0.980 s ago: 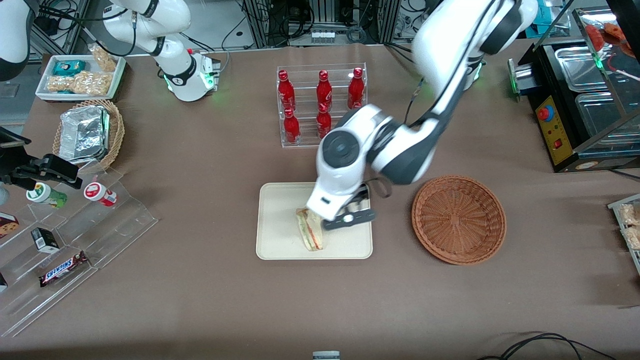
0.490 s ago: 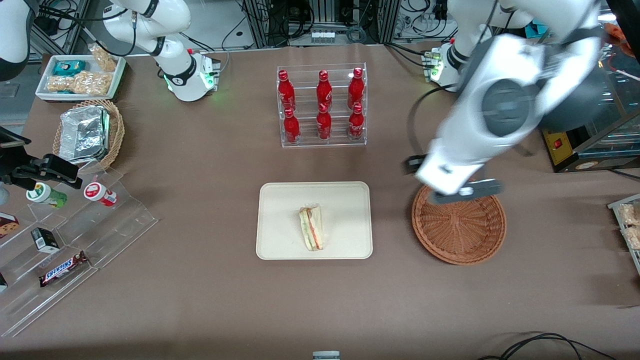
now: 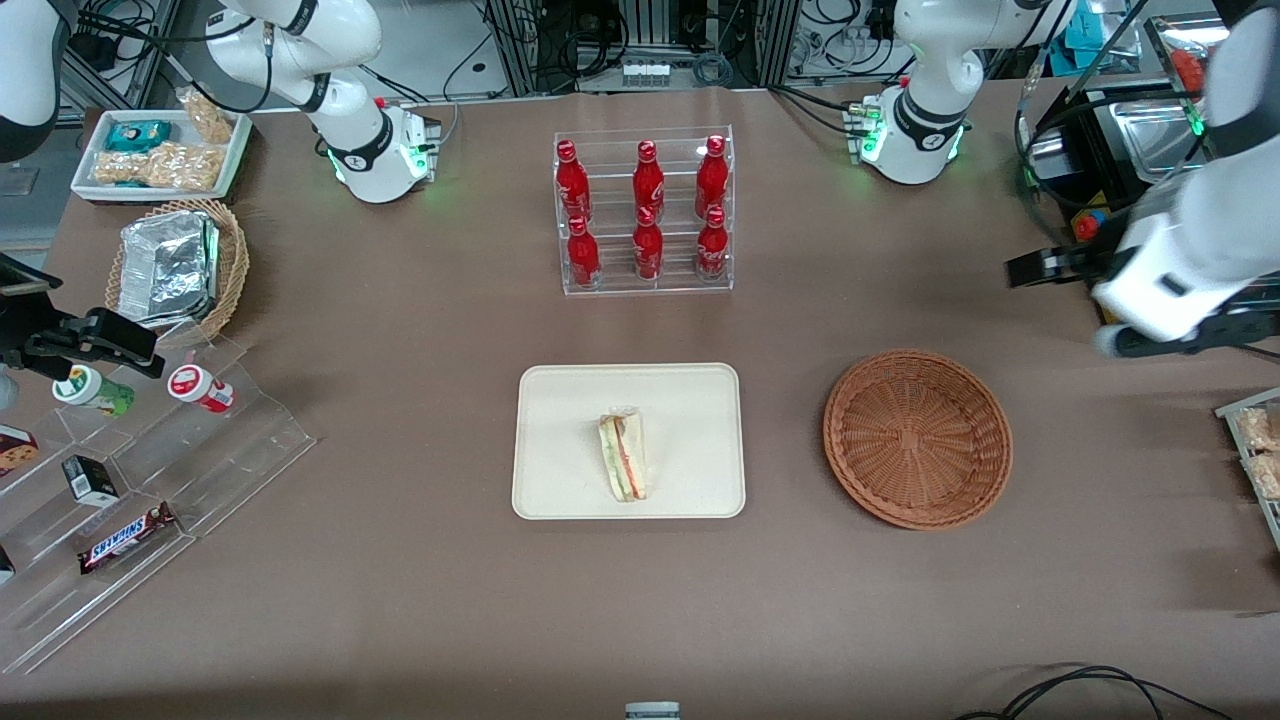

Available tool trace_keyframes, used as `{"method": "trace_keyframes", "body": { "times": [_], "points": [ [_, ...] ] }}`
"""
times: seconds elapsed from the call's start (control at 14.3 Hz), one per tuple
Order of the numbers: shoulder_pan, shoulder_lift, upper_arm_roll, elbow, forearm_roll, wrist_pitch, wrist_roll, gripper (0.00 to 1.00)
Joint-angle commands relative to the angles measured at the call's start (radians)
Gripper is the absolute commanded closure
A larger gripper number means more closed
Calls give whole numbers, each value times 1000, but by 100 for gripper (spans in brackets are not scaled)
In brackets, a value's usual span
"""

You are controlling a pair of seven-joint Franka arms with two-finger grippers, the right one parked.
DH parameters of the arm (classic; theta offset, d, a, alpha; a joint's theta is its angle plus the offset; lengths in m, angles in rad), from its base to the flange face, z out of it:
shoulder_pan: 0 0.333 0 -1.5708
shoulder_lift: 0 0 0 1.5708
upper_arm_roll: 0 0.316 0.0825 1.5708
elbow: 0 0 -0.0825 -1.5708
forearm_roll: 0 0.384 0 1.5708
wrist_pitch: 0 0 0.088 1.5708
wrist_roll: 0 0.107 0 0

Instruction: Place sandwich from basket to tray

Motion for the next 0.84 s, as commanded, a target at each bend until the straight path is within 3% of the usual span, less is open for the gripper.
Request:
{"method": "trace_keyframes", "body": {
  "times": [0.0,0.35,0.77],
  "points": [
    [17,-136,-11,-137,0,46,66,0],
    [40,-248,-88,-218,43,46,73,0],
    [47,-250,-91,-217,7,84,71,0]
  ]
}}
